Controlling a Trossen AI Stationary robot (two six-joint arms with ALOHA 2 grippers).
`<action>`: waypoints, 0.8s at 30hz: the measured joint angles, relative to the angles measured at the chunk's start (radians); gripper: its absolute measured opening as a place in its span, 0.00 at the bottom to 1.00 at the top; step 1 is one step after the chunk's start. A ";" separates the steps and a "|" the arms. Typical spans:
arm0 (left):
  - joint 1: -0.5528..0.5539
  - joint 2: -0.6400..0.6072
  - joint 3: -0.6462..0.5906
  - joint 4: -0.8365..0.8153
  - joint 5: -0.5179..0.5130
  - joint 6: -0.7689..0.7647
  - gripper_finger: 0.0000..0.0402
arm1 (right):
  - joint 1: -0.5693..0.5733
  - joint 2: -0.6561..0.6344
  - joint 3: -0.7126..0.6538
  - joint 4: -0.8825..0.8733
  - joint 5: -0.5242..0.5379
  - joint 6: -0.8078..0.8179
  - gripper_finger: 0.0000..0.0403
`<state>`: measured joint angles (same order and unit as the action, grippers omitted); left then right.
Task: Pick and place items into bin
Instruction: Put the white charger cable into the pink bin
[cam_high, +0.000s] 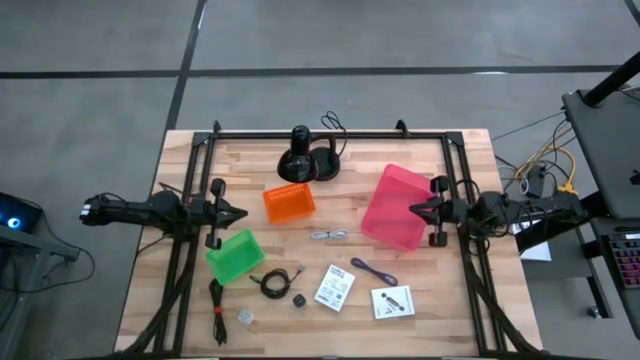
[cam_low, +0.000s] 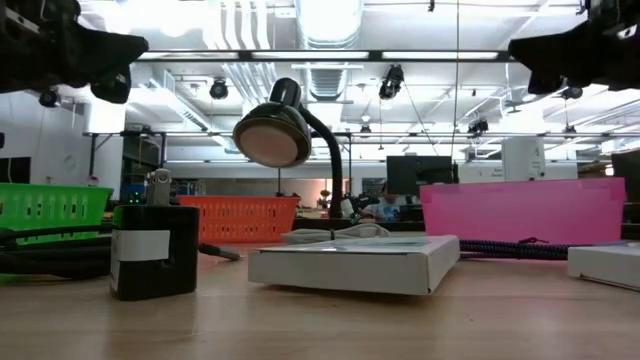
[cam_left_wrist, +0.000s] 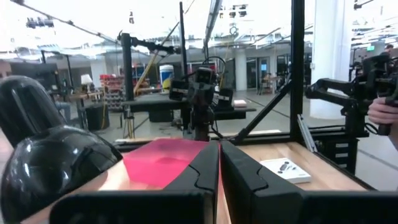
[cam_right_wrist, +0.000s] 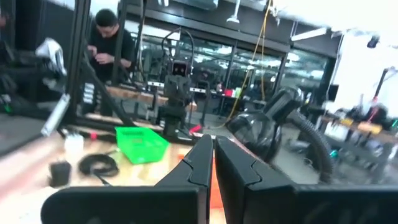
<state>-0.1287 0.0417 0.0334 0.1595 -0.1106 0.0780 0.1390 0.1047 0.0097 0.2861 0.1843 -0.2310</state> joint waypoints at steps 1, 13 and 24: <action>0.000 0.000 0.000 0.005 -0.001 0.020 0.00 | 0.000 0.003 0.000 0.002 0.000 -0.029 0.02; 0.000 0.033 0.001 0.047 -0.108 0.168 0.10 | -0.003 0.110 0.000 0.104 0.089 -0.034 0.14; 0.000 0.083 0.001 0.185 -0.095 0.164 0.34 | -0.002 0.265 0.000 0.415 0.097 0.123 0.37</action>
<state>-0.1287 0.1242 0.0341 0.3442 -0.2057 0.2417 0.1371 0.3696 0.0101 0.7009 0.2813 -0.1082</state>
